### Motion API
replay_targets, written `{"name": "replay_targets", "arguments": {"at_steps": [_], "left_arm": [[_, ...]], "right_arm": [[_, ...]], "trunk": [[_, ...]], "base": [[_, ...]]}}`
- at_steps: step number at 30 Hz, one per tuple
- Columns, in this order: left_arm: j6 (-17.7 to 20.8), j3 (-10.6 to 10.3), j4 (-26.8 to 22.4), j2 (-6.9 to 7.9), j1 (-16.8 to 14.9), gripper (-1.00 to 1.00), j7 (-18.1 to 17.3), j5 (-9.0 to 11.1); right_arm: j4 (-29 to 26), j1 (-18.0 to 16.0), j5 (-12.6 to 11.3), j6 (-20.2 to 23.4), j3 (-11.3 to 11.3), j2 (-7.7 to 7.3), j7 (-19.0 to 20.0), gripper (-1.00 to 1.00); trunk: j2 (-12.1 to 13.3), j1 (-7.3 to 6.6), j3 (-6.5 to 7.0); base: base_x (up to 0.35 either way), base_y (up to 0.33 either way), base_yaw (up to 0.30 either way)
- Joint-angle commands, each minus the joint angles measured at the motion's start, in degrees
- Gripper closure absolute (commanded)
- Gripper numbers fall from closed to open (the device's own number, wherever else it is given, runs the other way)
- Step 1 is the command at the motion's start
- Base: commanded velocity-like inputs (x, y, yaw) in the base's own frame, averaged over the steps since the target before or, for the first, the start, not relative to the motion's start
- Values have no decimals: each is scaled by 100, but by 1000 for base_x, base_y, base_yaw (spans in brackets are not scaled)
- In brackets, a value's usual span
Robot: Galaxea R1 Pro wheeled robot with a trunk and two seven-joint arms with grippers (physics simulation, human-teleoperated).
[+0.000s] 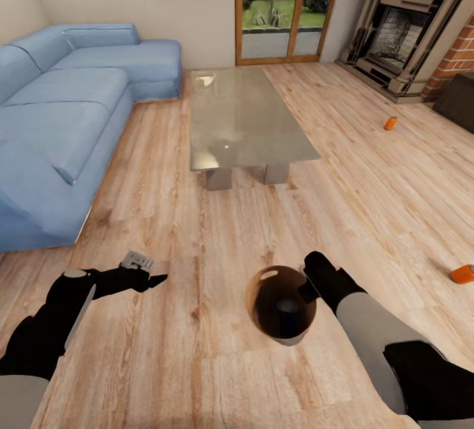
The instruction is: Put the three can of soda from the living room inside the tash can in the kitchen.
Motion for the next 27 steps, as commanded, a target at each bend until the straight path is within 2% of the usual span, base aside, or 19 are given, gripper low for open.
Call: {"name": "replay_targets", "arguments": {"at_steps": [1,2,3,8,12,20,27], "left_arm": [[33,4,33,-33,-1,-100,33,-33],[66,6,65,-65,-1,-100,65,-67],[734,7,859,-1521,-1,-100,3286,-390],[759,10,896,-1575,-2,-100,3389,-407],[763,11,911,-1584,-3,-100,3404,-409],[751,11,1252,-1605,-9,-100,3409,-394],[755,11,1271,-1606,-9,-100,3403,-380]], "right_arm": [[-33,33,-34,-34,-34,-33,4,100],[-66,67,-22,-73,-66,-66,3,100],[-895,1011,-1987,-208,-1044,-133,4,100],[-941,1044,-1991,-227,-1078,-135,8,100],[-992,1049,-1994,-230,-1083,-139,9,100],[-1288,1074,-2001,-223,-1083,-142,26,100],[-1320,1077,-2001,-223,-1089,-146,35,100]], "trunk": [[0,0,0],[0,0,0],[0,0,0],[0,0,0],[0,0,0],[0,0,0],[0,0,0]], "base": [[0,-218,0],[0,-244,0],[0,-254,0],[0,-280,0],[0,-302,0],[0,-309,0],[0,-311,0]]}}
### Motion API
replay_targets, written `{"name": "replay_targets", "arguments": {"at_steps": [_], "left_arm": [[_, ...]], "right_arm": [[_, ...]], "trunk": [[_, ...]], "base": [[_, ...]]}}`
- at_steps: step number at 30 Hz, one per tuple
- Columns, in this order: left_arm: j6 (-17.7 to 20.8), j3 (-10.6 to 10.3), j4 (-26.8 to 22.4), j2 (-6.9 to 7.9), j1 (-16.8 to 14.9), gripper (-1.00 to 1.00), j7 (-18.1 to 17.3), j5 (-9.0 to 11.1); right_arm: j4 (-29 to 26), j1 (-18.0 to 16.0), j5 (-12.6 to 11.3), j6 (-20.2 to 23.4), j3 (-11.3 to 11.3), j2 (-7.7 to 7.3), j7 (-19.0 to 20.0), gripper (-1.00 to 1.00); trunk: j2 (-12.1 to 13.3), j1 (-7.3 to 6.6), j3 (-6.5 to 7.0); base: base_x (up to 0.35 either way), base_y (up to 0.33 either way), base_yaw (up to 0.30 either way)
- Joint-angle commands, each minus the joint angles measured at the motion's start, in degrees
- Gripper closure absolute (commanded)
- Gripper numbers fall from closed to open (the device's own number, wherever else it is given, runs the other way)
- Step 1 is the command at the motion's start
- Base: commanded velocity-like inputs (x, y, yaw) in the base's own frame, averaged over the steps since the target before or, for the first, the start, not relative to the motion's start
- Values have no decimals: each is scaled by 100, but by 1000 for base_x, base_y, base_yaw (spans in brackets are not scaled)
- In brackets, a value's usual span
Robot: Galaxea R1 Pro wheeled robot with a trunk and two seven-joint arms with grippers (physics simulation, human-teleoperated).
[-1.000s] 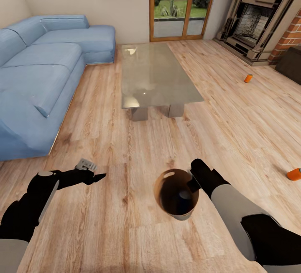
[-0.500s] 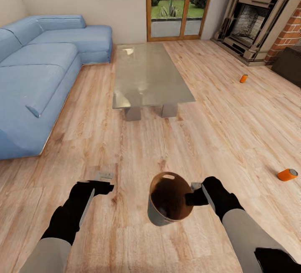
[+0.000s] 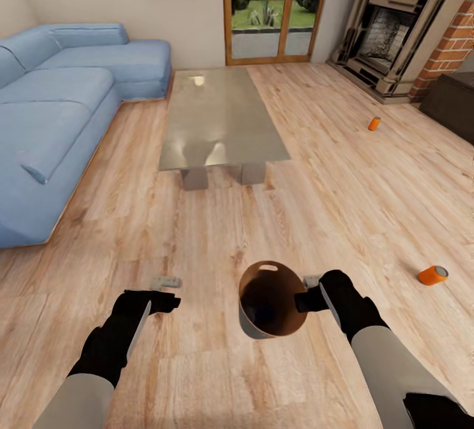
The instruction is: Put the three can of soda from the living room inside the tash can in the kitchen.
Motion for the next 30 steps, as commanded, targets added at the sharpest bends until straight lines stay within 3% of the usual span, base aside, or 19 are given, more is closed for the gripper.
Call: {"name": "replay_targets", "arguments": {"at_steps": [1,16,30], "left_arm": [[1,0,1,0,0,-100,0,2],[4,0,-2,8,2,-100,-3,19],[4,0,-2,8,-1,-100,-1,23]], "right_arm": [[-1,-1,-149,25,-3,-1,15,100],[-4,-1,-141,24,-30,-136,16,100],[1,-1,-147,25,6,-135,16,100]], "trunk": [[0,0,0],[0,0,0],[0,0,0]], "base": [[0,-311,0],[8,-310,0],[224,-249,0]]}}
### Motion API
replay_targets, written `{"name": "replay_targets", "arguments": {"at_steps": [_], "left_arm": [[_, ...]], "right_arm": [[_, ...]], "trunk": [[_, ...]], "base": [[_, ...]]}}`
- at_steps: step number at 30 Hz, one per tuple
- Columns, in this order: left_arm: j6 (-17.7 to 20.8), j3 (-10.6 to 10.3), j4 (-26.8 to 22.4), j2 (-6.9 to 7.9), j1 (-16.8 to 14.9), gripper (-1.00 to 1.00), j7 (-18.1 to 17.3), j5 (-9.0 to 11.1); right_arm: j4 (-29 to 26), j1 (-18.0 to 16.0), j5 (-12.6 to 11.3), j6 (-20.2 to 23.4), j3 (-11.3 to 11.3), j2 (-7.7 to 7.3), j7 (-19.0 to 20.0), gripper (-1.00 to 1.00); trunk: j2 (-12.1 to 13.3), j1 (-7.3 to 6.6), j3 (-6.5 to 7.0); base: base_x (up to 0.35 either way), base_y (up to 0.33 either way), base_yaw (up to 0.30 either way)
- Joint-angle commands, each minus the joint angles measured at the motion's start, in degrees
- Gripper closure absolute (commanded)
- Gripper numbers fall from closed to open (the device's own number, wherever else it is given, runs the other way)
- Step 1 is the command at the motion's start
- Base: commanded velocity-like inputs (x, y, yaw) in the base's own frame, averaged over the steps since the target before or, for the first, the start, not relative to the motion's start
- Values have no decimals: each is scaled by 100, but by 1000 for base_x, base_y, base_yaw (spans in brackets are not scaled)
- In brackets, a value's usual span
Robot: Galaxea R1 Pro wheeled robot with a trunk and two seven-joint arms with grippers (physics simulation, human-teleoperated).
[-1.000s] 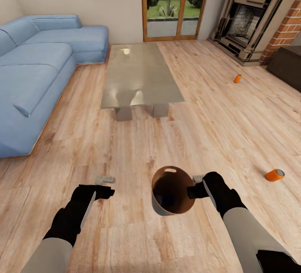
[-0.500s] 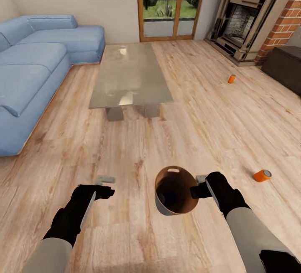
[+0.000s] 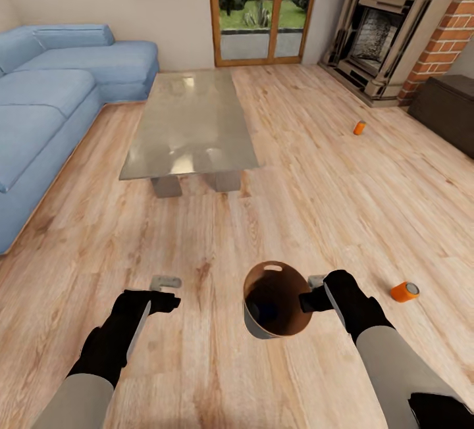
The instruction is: Put the three can of soda from the living room inside the tash can in the kitchen.
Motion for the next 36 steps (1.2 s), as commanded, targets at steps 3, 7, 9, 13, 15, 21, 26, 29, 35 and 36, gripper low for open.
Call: {"name": "replay_targets", "arguments": {"at_steps": [3,7,9,13,15,21,26,29,35,36], "left_arm": [[0,0,-2,0,3,-100,0,2],[0,4,-12,0,1,-100,0,8],[0,6,-15,0,2,-100,-4,8],[0,9,-44,6,2,-100,-5,9],[0,9,-45,1,1,-100,-2,9],[0,9,-49,8,3,-100,0,9],[5,4,-28,4,2,-100,3,4],[7,1,-19,2,2,-100,7,0],[12,-6,-14,1,2,-100,6,-15],[19,-7,-17,1,1,-100,4,-22]], "right_arm": [[-1,-2,-155,26,-19,-2,15,100],[4,-2,-141,26,-45,-32,15,100],[8,2,-146,27,-51,-175,18,100],[10,7,-177,25,-68,-652,185,100],[9,7,-179,32,-75,-672,221,100],[5,7,-175,28,-76,-679,225,100],[7,7,-174,28,-66,-677,226,100],[5,7,-174,28,-67,-676,226,100],[4,7,-175,28,-66,-685,230,100],[5,7,-171,29,-67,-694,237,100]], "trunk": [[0,0,0],[0,0,0],[0,0,0],[0,0,0],[0,0,0],[0,0,0],[0,0,0],[0,0,0],[0,0,0],[0,0,0]], "base": [[251,-237,0],[251,-236,0],[248,-227,0],[135,-68,0],[109,-60,0],[100,-116,0],[106,-230,0],[105,-280,0],[46,-301,0],[19,-308,0]]}}
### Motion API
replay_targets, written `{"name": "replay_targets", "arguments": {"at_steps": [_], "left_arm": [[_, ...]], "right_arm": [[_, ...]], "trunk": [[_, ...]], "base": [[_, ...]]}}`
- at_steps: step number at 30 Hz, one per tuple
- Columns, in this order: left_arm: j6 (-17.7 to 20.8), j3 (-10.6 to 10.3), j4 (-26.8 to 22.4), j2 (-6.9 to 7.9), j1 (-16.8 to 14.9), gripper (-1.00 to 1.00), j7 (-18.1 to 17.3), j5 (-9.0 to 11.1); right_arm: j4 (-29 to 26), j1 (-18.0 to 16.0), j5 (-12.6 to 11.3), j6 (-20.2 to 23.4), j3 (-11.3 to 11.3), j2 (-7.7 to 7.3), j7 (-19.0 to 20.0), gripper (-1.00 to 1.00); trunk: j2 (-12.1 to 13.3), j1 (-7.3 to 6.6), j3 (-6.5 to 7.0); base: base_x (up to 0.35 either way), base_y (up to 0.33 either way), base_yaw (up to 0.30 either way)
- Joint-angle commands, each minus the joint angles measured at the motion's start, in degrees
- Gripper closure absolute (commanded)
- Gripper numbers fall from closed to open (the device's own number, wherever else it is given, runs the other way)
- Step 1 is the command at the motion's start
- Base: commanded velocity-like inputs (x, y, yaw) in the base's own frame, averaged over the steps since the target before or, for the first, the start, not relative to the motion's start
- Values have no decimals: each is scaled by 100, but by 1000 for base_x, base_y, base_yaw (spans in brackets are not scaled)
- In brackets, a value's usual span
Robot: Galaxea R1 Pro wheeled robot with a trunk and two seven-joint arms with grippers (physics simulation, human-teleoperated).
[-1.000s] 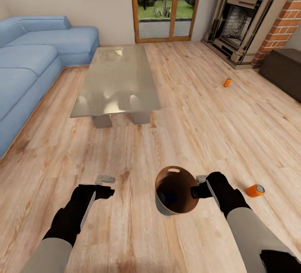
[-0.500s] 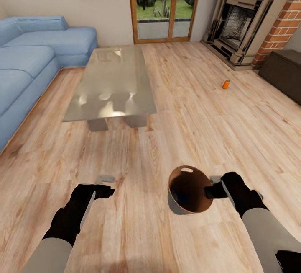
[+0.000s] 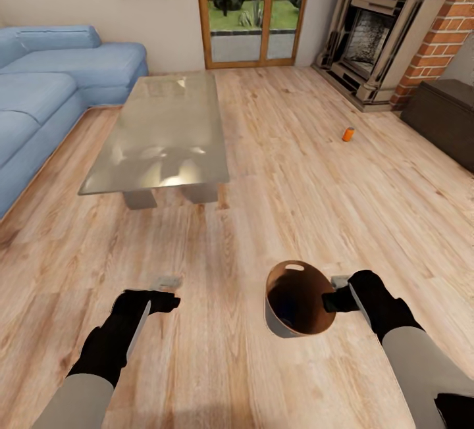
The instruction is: Put the three can of soda from the living room inside the tash can in the kitchen.
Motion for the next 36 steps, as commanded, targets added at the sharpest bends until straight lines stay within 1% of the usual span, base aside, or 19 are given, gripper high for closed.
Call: {"name": "replay_targets", "arguments": {"at_steps": [1,4,6,8,10,12,14,15,16,17,18,19,21,23,25,26,28,31,36], "left_arm": [[7,0,-5,0,0,-100,-1,-2],[77,-4,-17,0,2,-100,-2,-2],[174,-7,-27,-1,1,-100,-6,4],[230,-9,-37,-1,0,-100,-9,9],[263,-10,-43,-1,-1,-100,-11,11],[321,-5,-48,1,-1,-100,-35,23],[500,-3,-81,10,-1,-100,-157,33],[591,0,-117,16,-1,-100,-271,34],[675,4,-186,25,2,-100,-426,33],[692,2,-206,27,3,-100,-461,32],[727,0,-241,27,5,-100,-528,29],[740,-4,-259,27,6,-100,-554,27],[748,-6,-269,26,7,-100,-571,25],[755,-9,-274,23,7,-100,-585,22],[755,-10,-275,17,7,-100,-587,17],[755,-11,-276,14,7,-100,-589,11],[754,-13,-276,12,8,-100,-590,6],[754,-13,-277,8,8,-100,-592,1],[759,-18,-274,-3,5,-100,-588,-15]], "right_arm": [[1,-2,-62,13,-2,-7,13,100],[2,-3,-40,17,-3,-23,22,100],[1,-9,-33,68,-6,-101,41,100],[-22,-24,-43,303,11,-283,145,100],[-80,-66,-45,592,39,-533,434,100],[-187,-133,-11,639,255,-965,1043,100],[-244,-154,-4,639,443,-1253,1281,100],[-268,-159,-2,639,494,-1378,1348,100],[-328,-164,-4,639,542,-1589,1449,100],[-354,-165,-4,639,552,-1659,1496,100],[-461,-173,-2,639,573,-1861,1696,100],[-555,-198,1,639,584,-1982,1847,100],[-672,-235,4,639,604,-2102,1995,100],[-882,-293,22,639,717,-2382,2298,100],[-956,-311,31,639,779,-2535,2488,100],[-1013,-330,51,639,820,-2679,2695,100],[-1052,-356,107,639,850,-2798,2893,100],[-1100,-405,460,639,882,-2993,3301,100],[-1113,-426,1160,639,886,-3086,3852,100]], "trunk": [[0,0,0],[0,0,0],[0,0,0],[0,0,0],[0,0,0],[0,0,0],[0,0,0],[0,0,0],[0,0,0],[0,0,0],[0,0,0],[0,0,0],[0,0,0],[0,0,0],[0,0,0],[0,0,0],[0,0,0],[0,0,0],[0,0,0]], "base": [[27,-308,0],[51,-309,0],[78,-310,0],[91,-310,0],[131,-295,0],[219,-217,0],[283,-100,0],[303,-50,0],[313,-26,0],[315,-20,0],[319,-10,0],[321,-7,0],[322,-5,0],[323,-2,0],[323,-1,0],[324,-1,0],[324,-1,0],[323,-4,0],[194,-142,0]]}}
